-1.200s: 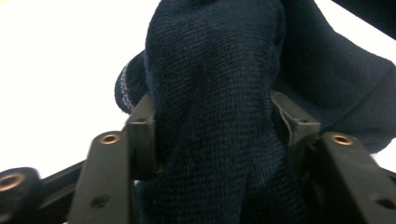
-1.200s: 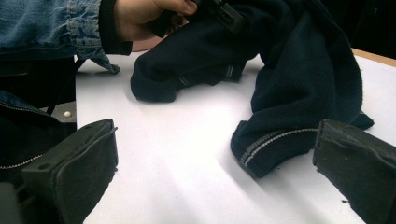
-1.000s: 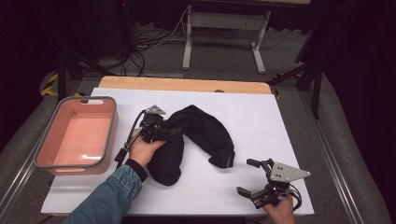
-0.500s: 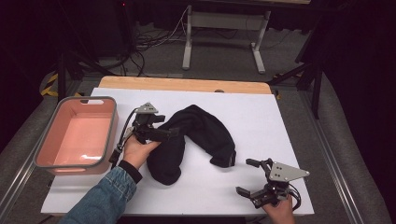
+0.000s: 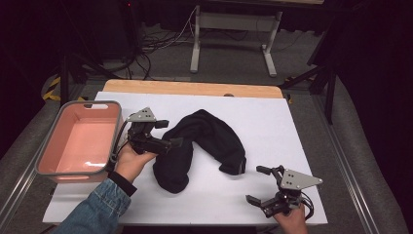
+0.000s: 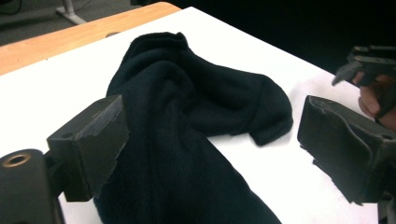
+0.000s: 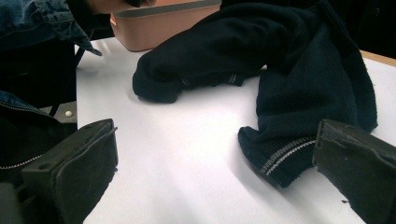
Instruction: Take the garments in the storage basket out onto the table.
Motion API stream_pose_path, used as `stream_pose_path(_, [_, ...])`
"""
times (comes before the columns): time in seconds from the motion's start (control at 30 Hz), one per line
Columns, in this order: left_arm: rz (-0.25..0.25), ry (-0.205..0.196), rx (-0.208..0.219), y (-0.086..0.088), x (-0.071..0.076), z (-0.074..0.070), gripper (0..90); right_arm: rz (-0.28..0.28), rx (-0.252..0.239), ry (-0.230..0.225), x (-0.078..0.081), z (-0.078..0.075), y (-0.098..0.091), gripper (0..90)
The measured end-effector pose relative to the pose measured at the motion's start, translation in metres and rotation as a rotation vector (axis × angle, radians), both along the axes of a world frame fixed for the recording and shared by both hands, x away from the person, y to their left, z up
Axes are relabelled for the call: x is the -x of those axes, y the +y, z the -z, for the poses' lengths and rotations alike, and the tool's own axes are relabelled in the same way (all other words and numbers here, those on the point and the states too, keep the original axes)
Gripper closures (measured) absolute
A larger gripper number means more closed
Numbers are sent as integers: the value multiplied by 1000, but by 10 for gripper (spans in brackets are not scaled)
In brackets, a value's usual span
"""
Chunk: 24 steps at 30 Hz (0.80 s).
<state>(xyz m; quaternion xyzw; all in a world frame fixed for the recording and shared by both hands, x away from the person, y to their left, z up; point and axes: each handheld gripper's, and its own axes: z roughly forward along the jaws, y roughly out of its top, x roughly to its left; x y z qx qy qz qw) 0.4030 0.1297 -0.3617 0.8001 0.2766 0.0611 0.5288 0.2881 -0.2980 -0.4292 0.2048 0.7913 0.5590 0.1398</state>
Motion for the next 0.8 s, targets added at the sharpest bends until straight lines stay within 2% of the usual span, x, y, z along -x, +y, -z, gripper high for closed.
stream_pose_path(0.1, [10, -26, -4, 5, 6, -2, 75, 0, 1, 0, 0, 0, 0, 7])
stream_pose_path(0.23, [36, -9, 10, 14, 13, -3, 74, 1, 1, 0, 0, 0, 0, 7])
stream_pose_path(0.3, [43, -29, 4, 18, 18, -4, 71, 0, 1, 2, 0, 0, 1, 7])
stream_pose_path(0.4, [64, -36, -6, 23, 24, -5, 69, 0, 2, 3, 0, 0, 1, 7])
stream_pose_path(0.53, [87, -34, 6, 31, 32, -2, 70, -2, 3, 5, 0, 0, 1, 7])
stream_pose_path(0.63, [132, -44, 33, 35, 37, 1, 66, -3, 4, 6, 0, 0, 1, 7])
stream_pose_path(0.8, [148, -51, 53, 43, 45, 9, 49, -3, 4, 9, 1, 1, 1, 7])
